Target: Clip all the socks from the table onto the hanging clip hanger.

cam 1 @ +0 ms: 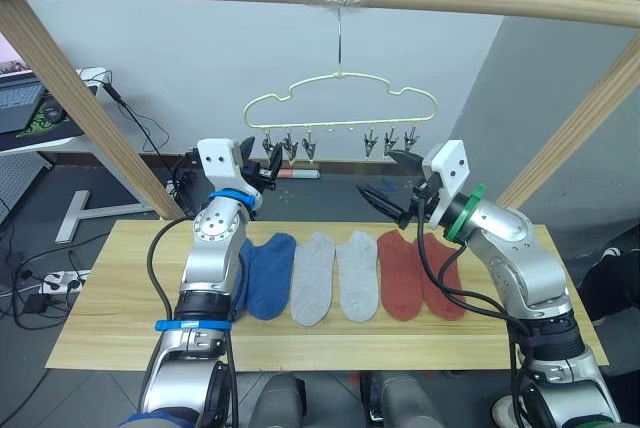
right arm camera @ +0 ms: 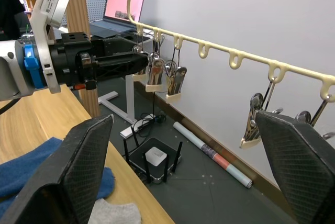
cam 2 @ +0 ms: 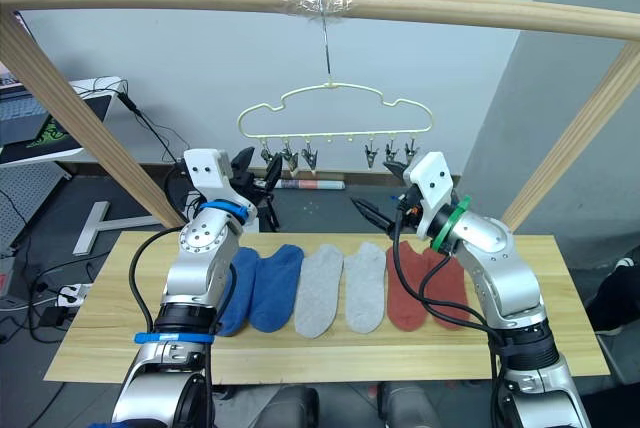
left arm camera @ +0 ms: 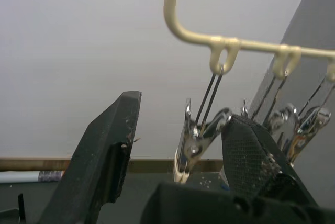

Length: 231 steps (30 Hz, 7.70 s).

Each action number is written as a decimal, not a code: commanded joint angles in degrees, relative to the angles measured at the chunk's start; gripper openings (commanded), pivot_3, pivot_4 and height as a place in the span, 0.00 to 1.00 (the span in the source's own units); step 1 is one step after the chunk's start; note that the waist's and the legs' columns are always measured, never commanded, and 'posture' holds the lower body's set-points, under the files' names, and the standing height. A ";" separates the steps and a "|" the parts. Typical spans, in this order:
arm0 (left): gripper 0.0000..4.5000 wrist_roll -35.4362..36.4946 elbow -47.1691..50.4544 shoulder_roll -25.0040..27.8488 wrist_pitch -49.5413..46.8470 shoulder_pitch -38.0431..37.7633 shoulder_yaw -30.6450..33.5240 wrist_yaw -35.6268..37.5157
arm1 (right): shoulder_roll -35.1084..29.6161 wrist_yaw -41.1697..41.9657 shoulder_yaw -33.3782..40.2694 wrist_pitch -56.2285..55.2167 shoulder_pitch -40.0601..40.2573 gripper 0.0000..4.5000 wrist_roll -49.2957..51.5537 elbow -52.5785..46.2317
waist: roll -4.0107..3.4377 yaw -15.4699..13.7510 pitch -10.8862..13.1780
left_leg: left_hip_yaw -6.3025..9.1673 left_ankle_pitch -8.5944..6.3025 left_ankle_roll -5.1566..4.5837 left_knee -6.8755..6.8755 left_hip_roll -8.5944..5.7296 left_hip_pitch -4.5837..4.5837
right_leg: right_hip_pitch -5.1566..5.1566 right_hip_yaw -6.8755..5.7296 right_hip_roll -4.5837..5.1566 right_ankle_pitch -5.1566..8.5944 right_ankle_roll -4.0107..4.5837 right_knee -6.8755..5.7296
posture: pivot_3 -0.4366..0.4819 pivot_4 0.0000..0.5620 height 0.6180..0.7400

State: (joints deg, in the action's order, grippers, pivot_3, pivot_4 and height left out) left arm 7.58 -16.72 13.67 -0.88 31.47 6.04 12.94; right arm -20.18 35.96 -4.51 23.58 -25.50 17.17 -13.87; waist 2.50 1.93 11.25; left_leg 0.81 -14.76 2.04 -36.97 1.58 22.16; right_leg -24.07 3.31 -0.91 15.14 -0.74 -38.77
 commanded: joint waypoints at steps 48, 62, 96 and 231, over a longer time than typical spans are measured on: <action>0.00 1.98 5.74 -0.55 -1.03 -2.30 1.05 1.61 | -6.35 -9.19 3.28 -3.50 14.76 1.00 -10.37 18.91 | -0.14 0.29 0.09 | 0.49 0.10 0.12 -0.09 -0.04 0.24 | 0.03 -0.77 0.07 -0.05 0.10 -0.16 | 0.43 0.31 1.00; 0.00 1.87 5.93 -0.97 -1.82 -1.71 0.95 1.51 | -5.11 -3.75 0.07 -10.54 5.12 1.00 -14.70 42.12 | -0.15 0.40 0.09 | 0.37 0.18 0.16 -0.12 -0.03 0.22 | 0.04 -0.75 0.00 -0.16 0.27 -0.17 | 0.44 0.31 1.00; 0.00 1.89 5.32 -0.75 -1.86 -0.62 1.81 0.30 | -7.12 8.74 1.71 -6.15 9.88 0.01 -9.32 36.33 | -0.14 -0.05 0.09 | 0.50 0.18 0.16 -0.14 -0.05 -0.32 | 0.67 -0.84 0.04 -0.10 0.15 -0.09 | 0.46 0.31 1.00; 0.00 11.91 10.62 -1.69 -11.80 1.02 3.96 3.63 | -5.00 10.09 -9.46 4.46 0.15 0.01 -5.03 10.02 | -0.22 -0.18 0.18 | 0.57 0.18 0.17 -0.10 -0.04 -0.15 | 0.56 -0.94 0.00 -0.08 0.14 0.04 | 0.48 0.33 1.00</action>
State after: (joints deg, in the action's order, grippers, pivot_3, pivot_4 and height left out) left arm 17.37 -9.80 12.02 -10.98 31.54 9.56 15.64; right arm -25.64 46.01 -13.52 29.35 -23.68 12.47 -3.34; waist 2.28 1.75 11.43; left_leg 1.40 -14.58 2.22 -37.06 1.52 22.02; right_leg -23.51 2.37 -0.88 15.05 -0.60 -38.73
